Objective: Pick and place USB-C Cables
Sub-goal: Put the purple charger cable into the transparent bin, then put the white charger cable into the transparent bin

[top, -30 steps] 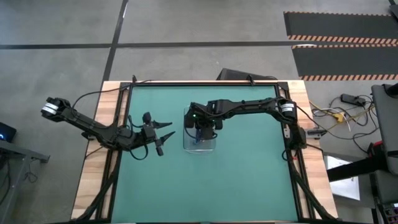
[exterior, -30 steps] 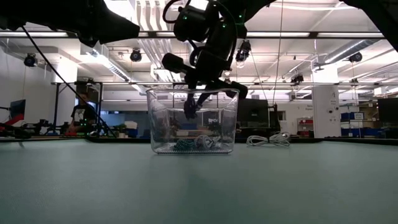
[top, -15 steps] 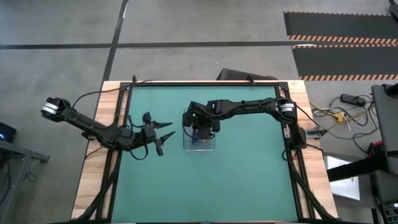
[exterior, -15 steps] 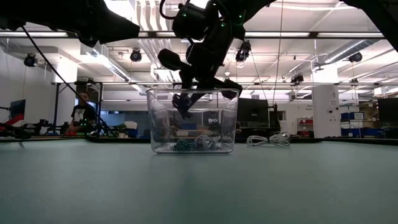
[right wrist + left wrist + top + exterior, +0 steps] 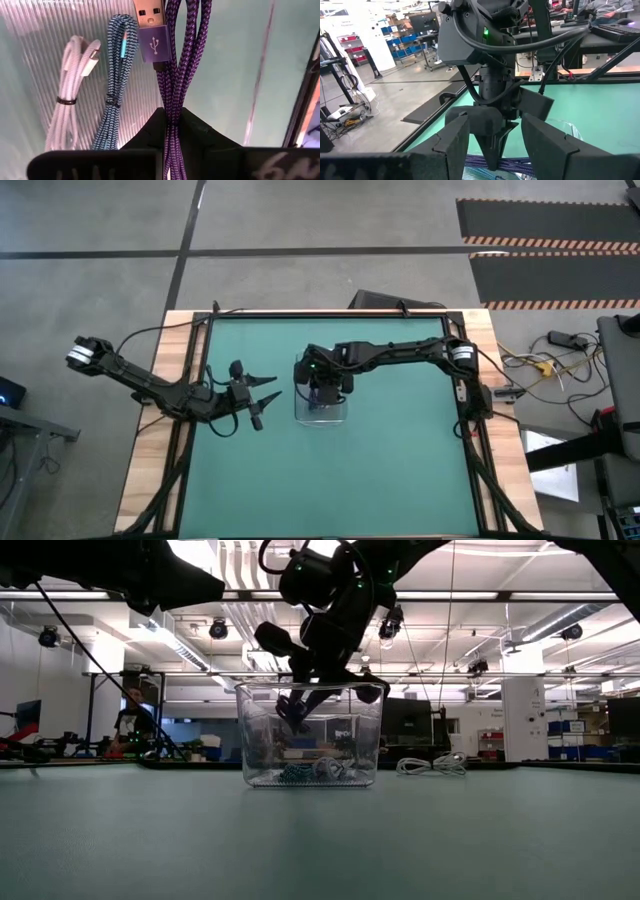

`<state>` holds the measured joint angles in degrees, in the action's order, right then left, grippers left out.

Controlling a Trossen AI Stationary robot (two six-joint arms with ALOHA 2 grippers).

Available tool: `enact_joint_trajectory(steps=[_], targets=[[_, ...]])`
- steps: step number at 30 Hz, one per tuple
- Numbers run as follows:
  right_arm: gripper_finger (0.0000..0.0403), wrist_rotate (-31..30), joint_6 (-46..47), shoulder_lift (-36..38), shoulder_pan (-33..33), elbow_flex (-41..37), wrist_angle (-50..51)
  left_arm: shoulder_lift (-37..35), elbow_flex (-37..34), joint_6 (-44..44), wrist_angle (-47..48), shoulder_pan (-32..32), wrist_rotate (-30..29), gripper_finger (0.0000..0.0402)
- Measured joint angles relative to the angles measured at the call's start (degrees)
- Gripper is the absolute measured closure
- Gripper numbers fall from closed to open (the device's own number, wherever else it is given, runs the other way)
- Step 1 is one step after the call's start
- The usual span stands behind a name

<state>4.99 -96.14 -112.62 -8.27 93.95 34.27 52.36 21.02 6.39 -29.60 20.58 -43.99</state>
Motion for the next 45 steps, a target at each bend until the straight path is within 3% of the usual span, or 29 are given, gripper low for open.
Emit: enact_joint_trajectory(steps=[32, 45], targets=[[0.0363, 0.0, -0.3, 0.1, 0.0, -1.2, -0.8, 0.0, 0.0, 0.0, 0.0, 0.0, 0.0, 0.0237], [0.0322, -0.1, -0.3, 0.1, 0.0, -1.2, -0.8, 0.0, 0.0, 0.0, 0.0, 0.0, 0.0, 0.0237]])
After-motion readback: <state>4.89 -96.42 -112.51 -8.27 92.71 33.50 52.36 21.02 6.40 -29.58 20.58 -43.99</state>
